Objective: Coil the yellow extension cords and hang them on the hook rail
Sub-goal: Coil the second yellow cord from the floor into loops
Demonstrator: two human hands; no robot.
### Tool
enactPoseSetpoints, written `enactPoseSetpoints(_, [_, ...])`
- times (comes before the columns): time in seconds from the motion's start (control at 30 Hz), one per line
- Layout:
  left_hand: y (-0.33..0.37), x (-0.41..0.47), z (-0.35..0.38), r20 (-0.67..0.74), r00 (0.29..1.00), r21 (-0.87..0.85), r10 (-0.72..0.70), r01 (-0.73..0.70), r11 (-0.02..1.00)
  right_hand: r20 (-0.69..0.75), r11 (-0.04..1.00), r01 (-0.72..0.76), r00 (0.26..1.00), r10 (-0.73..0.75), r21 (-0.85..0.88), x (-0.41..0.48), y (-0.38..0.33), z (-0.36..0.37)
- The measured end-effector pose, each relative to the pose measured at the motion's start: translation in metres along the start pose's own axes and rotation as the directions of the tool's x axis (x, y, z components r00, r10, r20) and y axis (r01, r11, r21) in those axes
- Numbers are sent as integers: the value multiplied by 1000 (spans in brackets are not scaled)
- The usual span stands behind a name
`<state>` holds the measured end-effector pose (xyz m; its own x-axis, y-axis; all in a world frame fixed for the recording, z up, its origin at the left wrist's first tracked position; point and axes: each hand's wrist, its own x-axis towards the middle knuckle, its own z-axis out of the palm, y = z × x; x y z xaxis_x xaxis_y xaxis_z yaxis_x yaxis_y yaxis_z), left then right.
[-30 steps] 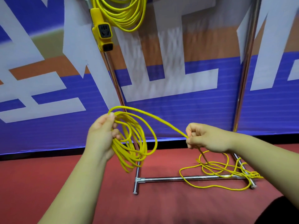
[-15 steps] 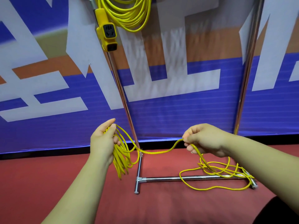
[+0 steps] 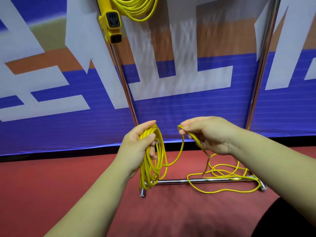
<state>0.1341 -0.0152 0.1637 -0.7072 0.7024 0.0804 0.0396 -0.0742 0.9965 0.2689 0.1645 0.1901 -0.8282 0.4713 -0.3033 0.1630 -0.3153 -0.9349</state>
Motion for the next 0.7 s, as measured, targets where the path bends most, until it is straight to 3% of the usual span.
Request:
enactPoseSetpoints(0.17, [-2, -2, 15, 12, 1000, 19, -21, 20, 1000, 44, 992, -48, 998, 44, 114, -6, -10, 0])
enactPoseSetpoints(0.43, [4, -4, 38, 13, 999, -35, -47, 47, 998, 44, 961, 47, 997, -61, 273, -8, -12, 7])
enactPoseSetpoints(0.7, [10, -8, 58, 96, 993, -141, -75, 88, 986, -76, 955, 155, 987, -140, 252, -6, -9, 12])
